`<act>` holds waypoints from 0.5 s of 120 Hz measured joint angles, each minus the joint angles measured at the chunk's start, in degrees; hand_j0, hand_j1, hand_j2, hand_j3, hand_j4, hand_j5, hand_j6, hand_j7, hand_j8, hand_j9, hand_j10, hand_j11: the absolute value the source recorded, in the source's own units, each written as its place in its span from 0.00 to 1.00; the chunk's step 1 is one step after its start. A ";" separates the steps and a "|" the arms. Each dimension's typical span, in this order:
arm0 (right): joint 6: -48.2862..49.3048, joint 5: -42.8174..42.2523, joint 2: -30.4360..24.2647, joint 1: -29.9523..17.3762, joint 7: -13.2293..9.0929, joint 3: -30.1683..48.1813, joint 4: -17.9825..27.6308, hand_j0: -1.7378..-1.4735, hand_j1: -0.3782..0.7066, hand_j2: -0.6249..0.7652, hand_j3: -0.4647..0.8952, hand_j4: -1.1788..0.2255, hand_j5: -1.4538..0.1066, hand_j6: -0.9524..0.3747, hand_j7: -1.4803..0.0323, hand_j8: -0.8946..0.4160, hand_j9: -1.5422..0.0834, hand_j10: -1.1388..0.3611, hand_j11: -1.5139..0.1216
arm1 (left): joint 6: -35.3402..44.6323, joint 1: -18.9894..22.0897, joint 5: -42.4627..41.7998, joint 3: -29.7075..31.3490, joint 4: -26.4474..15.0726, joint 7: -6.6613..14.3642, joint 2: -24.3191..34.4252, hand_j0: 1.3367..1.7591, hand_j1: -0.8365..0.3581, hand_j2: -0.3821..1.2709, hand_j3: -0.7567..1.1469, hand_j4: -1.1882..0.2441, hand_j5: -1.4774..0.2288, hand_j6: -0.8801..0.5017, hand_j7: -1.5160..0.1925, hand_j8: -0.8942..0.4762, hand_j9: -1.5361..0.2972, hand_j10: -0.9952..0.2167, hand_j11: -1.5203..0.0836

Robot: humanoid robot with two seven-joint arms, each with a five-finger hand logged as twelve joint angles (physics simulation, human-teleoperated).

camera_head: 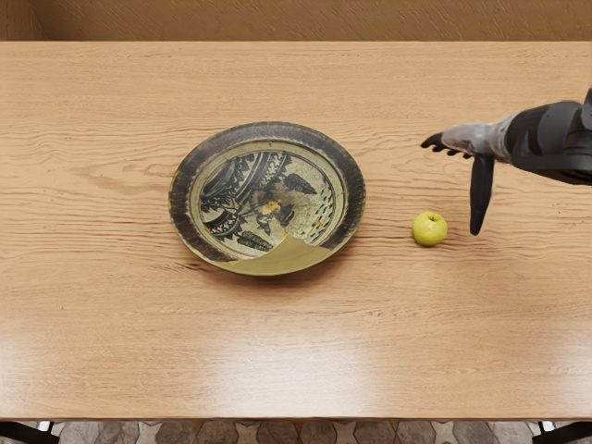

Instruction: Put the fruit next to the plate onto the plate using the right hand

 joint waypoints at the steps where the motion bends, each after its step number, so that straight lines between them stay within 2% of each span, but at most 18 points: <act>1: -0.17 -0.02 -0.04 -0.06 -0.01 0.05 0.13 0.30 0.05 0.45 0.34 0.82 0.91 0.70 0.96 0.66 0.93 0.74 0.91 | 0.00 0.00 0.00 0.00 0.00 0.00 0.00 0.76 0.99 0.23 0.40 0.83 0.87 0.64 0.89 0.65 0.84 0.82 0.95; 34: -4.82 -1.43 0.13 -2.47 -0.16 0.41 2.35 0.30 0.06 0.45 0.34 0.82 0.91 0.69 0.96 0.66 0.93 0.74 0.90 | 0.00 0.00 0.00 0.00 0.00 0.00 0.00 0.76 0.99 0.23 0.40 0.83 0.87 0.64 0.89 0.65 0.84 0.82 0.95; 60: -9.00 -6.45 3.11 -4.48 -0.17 -0.26 3.74 0.30 0.06 0.45 0.34 0.82 0.91 0.69 0.95 0.66 0.92 0.74 0.90 | 0.00 0.00 0.00 0.00 0.00 0.00 0.00 0.76 0.99 0.23 0.40 0.83 0.87 0.64 0.89 0.65 0.84 0.82 0.95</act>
